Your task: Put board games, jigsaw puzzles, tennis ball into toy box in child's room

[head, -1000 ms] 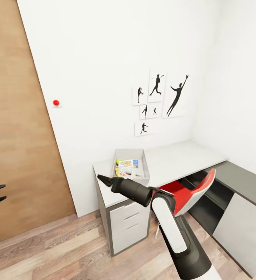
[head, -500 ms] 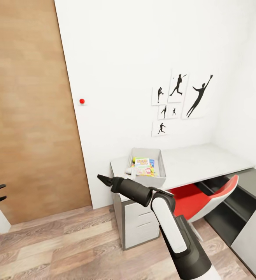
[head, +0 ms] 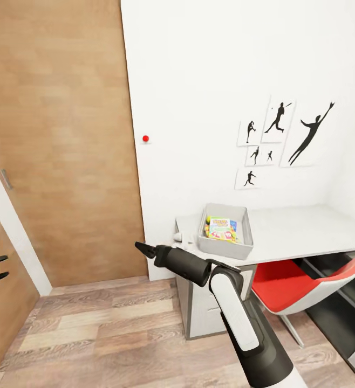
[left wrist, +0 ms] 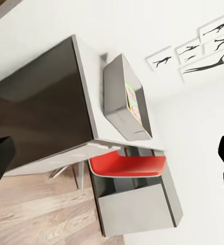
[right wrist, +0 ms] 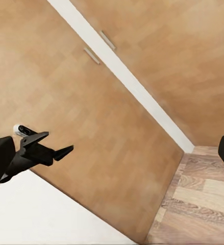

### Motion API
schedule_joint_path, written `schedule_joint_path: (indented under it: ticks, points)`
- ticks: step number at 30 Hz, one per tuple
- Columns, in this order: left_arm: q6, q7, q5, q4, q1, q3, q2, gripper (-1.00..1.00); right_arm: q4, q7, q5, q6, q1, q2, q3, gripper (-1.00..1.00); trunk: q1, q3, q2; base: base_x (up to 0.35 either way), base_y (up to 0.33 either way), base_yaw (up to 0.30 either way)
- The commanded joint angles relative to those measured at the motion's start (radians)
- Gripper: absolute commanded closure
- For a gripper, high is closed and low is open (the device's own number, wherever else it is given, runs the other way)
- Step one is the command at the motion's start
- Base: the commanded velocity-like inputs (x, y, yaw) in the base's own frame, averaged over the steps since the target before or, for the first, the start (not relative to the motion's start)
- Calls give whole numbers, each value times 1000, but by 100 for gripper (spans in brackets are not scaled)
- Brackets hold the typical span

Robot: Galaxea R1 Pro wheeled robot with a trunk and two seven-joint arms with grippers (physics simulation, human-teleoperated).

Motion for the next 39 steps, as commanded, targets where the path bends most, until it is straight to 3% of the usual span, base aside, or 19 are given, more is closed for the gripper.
schedule_joint_path:
  ticks: [1,13,32,39]
  points:
    - [11,-3,8,1,-1,-8,0,-100,0,5,4,4,-1,0,-1,-100,0,-2,-2,-140,0,290]
    - [11,-3,8,1,-1,-8,-1,-100,0,5,4,4,-1,0,-3,-100,0,-2,-2,-128,15,290]
    - [11,-3,8,1,-1,-8,-2,-100,1,5,4,4,-1,0,-3,-100,0,-2,-2,-7,1,289]
    - [11,-3,8,1,-1,-8,-7,-100,1,5,4,4,-1,0,-3,-100,0,-2,-2,0,0,102]
